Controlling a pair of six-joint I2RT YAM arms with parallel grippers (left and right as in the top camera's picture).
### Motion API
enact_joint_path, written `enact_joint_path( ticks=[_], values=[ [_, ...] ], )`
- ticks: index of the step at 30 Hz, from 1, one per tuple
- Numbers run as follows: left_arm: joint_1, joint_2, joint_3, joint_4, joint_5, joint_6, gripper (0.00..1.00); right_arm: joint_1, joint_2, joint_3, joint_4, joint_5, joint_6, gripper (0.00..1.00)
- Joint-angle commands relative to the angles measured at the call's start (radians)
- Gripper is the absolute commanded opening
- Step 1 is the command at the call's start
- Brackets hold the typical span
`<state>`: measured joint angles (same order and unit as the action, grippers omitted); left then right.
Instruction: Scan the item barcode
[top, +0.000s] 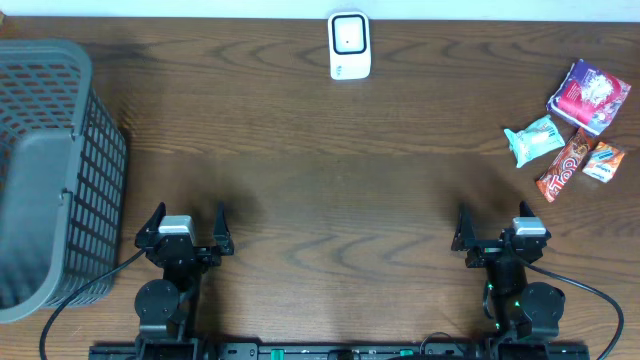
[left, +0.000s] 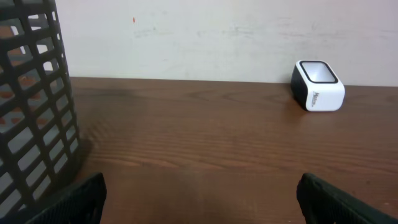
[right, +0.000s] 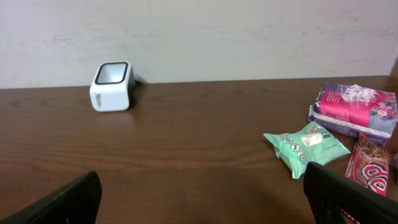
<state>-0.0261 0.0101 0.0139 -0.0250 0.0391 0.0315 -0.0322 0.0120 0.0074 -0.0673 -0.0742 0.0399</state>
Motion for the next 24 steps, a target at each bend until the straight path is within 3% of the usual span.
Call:
enact_joint_path(
  ticks=[1, 24],
  values=[
    [0.006, -0.006, -0.01, -0.048, -0.027, 0.017, 0.98, -0.005, -0.006, -0.002, -0.003, 0.001, -0.011, 0.99],
    [0.006, -0.006, -0.01, -0.048, -0.027, 0.017, 0.98, -0.005, -0.007, -0.002, -0.009, 0.02, -0.012, 0.99]
  ],
)
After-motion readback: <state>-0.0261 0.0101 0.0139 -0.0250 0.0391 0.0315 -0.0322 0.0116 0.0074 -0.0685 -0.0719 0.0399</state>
